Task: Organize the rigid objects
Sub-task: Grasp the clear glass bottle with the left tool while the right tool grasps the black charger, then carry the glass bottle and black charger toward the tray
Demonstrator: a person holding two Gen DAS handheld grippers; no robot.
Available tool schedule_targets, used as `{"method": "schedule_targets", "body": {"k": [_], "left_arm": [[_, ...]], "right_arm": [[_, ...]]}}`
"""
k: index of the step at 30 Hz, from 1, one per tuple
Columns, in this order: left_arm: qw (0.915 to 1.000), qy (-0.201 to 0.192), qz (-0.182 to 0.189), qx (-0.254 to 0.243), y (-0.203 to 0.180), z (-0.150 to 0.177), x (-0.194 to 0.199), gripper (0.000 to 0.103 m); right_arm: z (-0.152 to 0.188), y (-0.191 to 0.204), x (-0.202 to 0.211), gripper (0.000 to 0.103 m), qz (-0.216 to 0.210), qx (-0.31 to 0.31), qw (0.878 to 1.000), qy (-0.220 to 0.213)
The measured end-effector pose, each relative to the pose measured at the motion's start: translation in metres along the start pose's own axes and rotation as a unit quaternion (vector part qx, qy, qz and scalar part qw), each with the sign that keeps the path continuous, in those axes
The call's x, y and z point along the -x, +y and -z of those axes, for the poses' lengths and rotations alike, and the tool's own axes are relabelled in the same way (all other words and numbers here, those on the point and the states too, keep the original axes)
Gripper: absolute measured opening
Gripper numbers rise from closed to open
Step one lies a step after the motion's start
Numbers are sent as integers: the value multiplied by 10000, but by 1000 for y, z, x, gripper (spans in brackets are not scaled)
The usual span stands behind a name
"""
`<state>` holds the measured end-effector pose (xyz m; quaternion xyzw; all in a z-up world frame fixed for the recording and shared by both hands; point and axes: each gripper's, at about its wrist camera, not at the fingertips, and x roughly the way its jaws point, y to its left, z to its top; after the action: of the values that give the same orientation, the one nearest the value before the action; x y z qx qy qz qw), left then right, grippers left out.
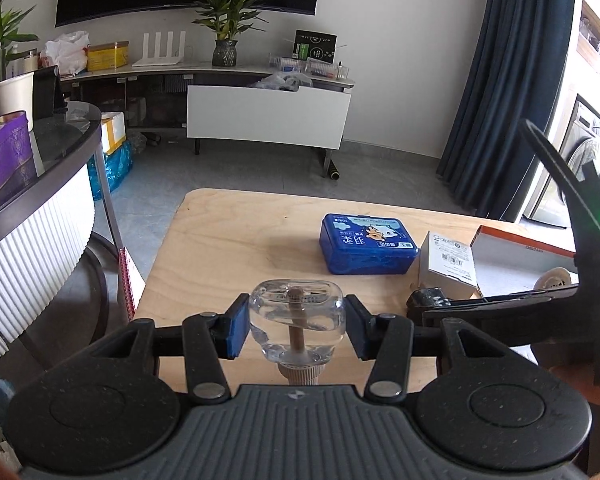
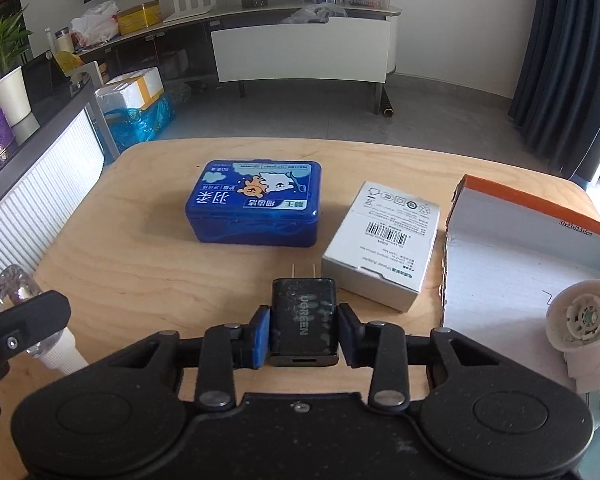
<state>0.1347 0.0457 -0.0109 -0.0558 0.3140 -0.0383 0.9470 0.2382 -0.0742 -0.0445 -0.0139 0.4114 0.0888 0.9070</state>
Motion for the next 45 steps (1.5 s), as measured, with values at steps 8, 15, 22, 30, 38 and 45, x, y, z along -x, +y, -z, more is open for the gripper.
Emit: {"method": "schedule_targets", "body": {"k": [8, 15, 22, 30, 38, 45], "left_arm": [[10000, -22, 1, 93, -2, 3, 17, 50], [9999, -113, -25, 110, -12, 5, 43, 50], [9997, -198, -78, 78, -27, 8, 68, 50], [9997, -247, -5, 8, -46, 18, 87, 50], [9996, -277, 65, -43, -59, 22, 99, 50], [9994, -275, 166, -126, -70, 24, 101, 50]], "right_arm": [[14, 9, 51, 44, -287, 105, 9990, -318], [25, 15, 104, 44, -509, 159, 9968, -602], [45, 12, 140, 44, -464, 108, 9959, -768], [63, 0, 174, 44, -483, -3, 9941, -974], [77, -10, 196, 44, -475, -77, 9925, -1128], [85, -21, 207, 44, -430, -172, 9914, -1221]]}}
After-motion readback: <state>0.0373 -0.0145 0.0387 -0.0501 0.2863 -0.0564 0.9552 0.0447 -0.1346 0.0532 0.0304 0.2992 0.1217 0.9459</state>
